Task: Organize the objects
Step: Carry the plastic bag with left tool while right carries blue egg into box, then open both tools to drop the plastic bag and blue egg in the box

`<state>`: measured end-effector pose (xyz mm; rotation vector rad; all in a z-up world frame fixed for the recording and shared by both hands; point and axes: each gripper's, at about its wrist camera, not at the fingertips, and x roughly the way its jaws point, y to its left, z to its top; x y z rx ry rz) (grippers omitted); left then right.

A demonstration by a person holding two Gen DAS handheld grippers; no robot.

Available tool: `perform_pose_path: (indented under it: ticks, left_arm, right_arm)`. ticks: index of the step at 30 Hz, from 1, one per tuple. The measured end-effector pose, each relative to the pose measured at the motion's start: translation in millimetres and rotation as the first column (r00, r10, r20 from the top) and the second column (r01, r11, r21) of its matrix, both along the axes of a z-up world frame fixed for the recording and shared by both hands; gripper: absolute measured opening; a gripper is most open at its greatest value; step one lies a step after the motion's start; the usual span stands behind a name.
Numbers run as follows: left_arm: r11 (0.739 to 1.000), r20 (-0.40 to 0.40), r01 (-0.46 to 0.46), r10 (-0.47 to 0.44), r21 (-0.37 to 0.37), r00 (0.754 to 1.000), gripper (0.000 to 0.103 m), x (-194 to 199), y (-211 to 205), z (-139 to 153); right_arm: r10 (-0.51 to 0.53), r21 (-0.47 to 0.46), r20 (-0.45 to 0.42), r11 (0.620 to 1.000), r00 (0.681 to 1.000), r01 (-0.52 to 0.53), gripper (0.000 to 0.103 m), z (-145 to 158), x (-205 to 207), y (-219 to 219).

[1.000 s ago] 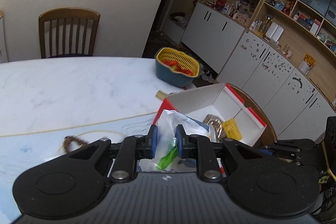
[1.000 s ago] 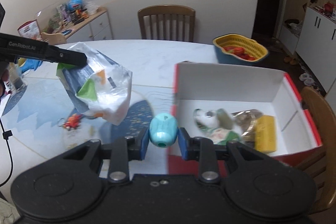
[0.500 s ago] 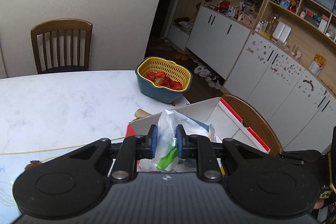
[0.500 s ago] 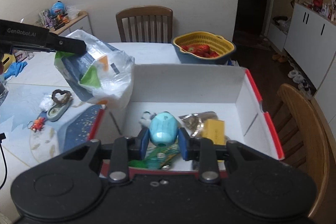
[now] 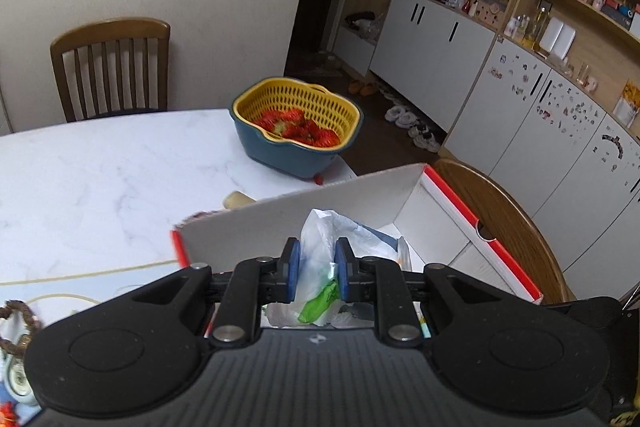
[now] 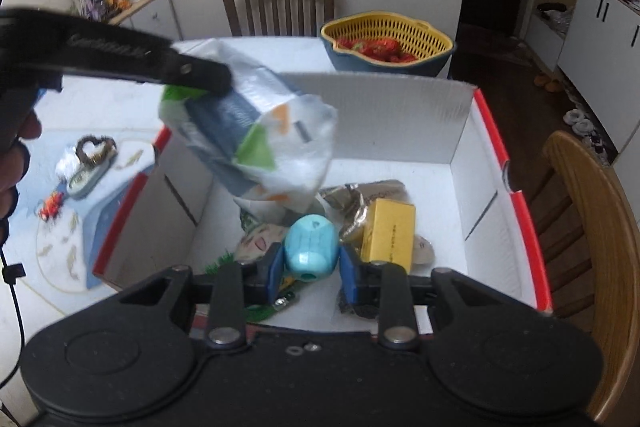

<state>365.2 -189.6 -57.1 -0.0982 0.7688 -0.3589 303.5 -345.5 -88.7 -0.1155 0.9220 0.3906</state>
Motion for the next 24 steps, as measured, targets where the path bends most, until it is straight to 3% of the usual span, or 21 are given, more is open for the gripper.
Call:
perform_pose_path:
  ticks: [9,15,24]
  left_arm:
    - [0.999,-0.069,0.018,-0.016,0.040,0.997,0.019,15,-27,-31]
    - [0.993,-0.124,0.056,-0.043,0.106,0.991,0.018,23,-38,-48]
    - [0.984,-0.168,0.103,-0.078,0.143,0.983,0.020,28,-40,-56]
  right_arm:
    - [0.049,0.000,-0.070,0.999,0.996,-0.049,0.029,-18,14,-4]
    - [0.050,-0.001,-0.095,0.999,0.994,-0.050,0.030,-26,20,-6]
    - [0.064,0.044,-0.093,0.997,0.994,-0.060,0.039,-20,18,-17]
